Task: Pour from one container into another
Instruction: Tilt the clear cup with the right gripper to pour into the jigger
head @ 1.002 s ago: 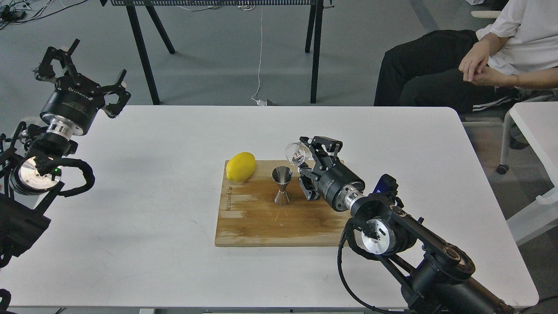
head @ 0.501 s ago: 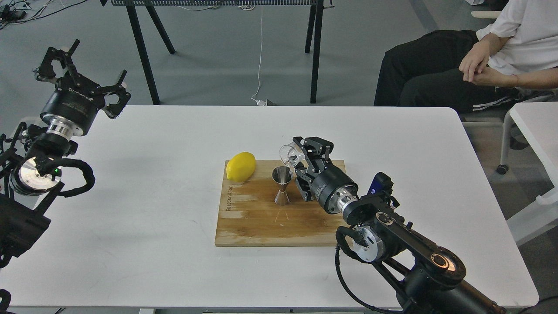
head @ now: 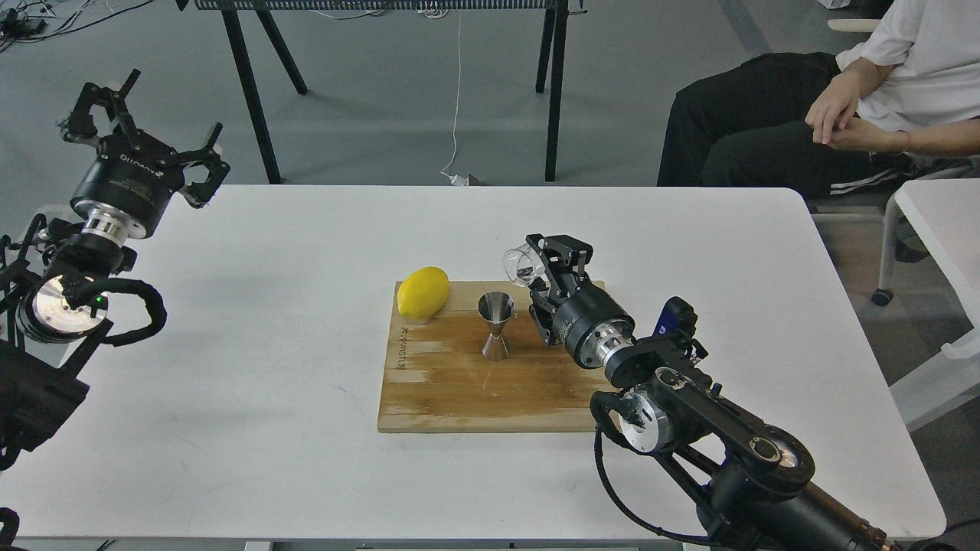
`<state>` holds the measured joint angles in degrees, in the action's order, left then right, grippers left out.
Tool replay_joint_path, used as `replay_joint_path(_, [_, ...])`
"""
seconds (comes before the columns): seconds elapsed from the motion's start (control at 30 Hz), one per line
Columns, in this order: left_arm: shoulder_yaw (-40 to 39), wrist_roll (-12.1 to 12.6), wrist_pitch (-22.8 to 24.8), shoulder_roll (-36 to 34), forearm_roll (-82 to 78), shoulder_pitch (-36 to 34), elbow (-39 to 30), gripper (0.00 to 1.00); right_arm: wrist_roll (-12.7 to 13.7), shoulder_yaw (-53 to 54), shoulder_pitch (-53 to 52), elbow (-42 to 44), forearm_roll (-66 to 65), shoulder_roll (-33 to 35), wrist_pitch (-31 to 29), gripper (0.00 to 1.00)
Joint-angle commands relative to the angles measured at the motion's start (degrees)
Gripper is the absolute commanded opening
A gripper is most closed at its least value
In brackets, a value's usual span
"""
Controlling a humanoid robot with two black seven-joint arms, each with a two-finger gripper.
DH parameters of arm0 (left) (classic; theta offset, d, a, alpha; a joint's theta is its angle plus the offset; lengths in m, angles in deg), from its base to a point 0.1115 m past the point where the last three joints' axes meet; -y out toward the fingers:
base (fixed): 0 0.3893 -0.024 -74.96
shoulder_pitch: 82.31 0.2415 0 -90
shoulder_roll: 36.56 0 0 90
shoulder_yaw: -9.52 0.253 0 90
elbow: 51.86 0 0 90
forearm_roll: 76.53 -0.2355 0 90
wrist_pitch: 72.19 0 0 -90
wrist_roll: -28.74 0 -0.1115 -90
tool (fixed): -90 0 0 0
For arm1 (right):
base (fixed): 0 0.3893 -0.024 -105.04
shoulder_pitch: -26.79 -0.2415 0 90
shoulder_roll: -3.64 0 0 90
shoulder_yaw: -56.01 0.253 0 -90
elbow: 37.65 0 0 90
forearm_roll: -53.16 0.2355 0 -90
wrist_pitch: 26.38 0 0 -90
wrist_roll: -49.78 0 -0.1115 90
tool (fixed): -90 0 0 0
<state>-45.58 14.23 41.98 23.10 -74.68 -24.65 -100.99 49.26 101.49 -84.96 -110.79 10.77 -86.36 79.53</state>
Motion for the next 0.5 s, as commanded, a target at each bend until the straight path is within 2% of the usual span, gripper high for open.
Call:
replay_joint_path(0.0, [0.0,0.0,0.09,-0.08,0.0,0.0,0.0,1.0,-0.01,-0.12,-0.05,-0.07,-0.06,0.0,-0.09,0.32])
replay_joint_path(0.47, [0.0,0.0,0.09,-0.08,0.0,0.0,0.0,1.0,-0.53,-4.25,-1.01,0.28,-6.29,0.0,0.35,0.32])
